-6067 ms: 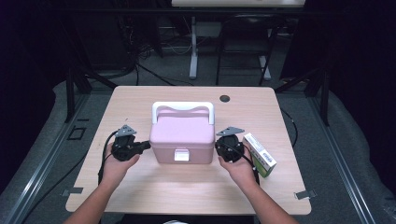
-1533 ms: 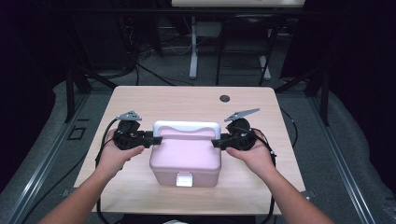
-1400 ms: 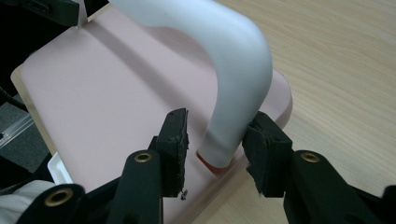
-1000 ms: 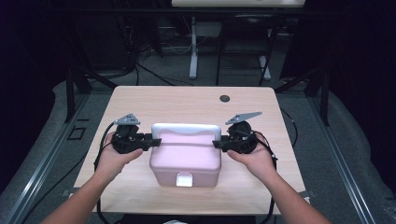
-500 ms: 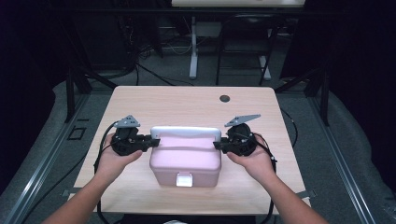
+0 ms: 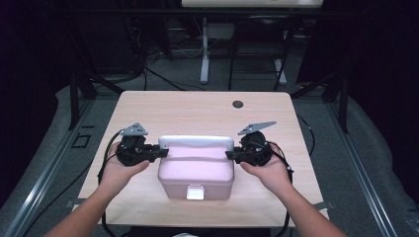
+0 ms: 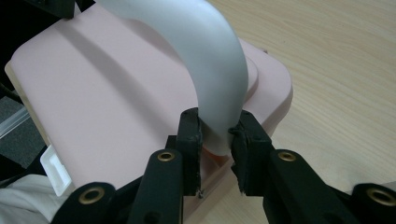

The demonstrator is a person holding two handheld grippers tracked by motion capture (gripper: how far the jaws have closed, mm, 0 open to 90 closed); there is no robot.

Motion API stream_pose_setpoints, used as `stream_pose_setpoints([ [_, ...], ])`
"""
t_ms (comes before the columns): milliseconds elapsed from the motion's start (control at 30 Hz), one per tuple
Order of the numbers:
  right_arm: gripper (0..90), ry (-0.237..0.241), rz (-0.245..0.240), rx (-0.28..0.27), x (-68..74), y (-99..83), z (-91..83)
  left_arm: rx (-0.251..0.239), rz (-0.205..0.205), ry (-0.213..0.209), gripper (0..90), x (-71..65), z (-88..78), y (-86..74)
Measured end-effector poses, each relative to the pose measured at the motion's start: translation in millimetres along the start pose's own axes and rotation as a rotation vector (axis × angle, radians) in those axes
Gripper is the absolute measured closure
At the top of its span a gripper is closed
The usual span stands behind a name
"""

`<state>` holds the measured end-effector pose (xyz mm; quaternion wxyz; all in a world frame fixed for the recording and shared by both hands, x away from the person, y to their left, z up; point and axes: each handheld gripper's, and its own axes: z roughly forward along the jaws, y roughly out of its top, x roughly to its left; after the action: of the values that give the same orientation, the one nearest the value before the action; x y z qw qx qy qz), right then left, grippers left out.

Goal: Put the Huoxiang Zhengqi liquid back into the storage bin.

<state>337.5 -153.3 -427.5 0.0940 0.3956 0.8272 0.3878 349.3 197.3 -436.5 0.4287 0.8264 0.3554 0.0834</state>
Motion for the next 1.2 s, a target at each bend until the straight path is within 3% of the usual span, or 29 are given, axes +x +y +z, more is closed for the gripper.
stream_pose_setpoints([
  [567, 73.8, 0.017, 0.019, -0.025, -4.9, 14.8, -7.9, -0.011, -0.025, -0.018, 73.7, 6.6, -6.4, 16.8],
  [867, 73.9, 0.027, 0.023, -0.025, -6.3, 15.7, -8.2, -0.028, -0.029, -0.026, 70.2, 6.7, -11.3, 13.0],
  [1200, 74.0, 0.031, 0.030, -0.026, -7.6, 16.9, -8.6, -0.047, -0.011, 0.000, 72.6, 6.3, -33.7, -1.8],
])
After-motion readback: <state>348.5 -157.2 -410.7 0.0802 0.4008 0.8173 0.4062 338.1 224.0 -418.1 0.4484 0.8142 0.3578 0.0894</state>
